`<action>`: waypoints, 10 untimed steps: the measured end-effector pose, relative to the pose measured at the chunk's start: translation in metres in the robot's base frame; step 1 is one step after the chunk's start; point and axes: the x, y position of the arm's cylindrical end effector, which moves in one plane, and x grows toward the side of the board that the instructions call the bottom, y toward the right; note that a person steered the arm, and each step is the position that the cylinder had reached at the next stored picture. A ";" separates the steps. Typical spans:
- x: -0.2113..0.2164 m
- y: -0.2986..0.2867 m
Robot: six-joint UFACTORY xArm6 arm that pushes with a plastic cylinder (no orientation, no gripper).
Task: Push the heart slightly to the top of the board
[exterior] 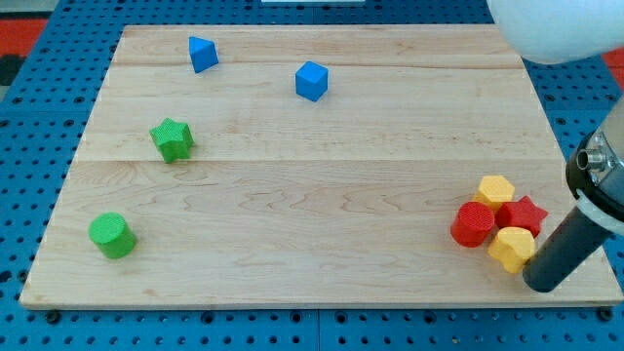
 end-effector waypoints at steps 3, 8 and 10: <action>0.011 -0.154; -0.114 -0.183; -0.136 -0.185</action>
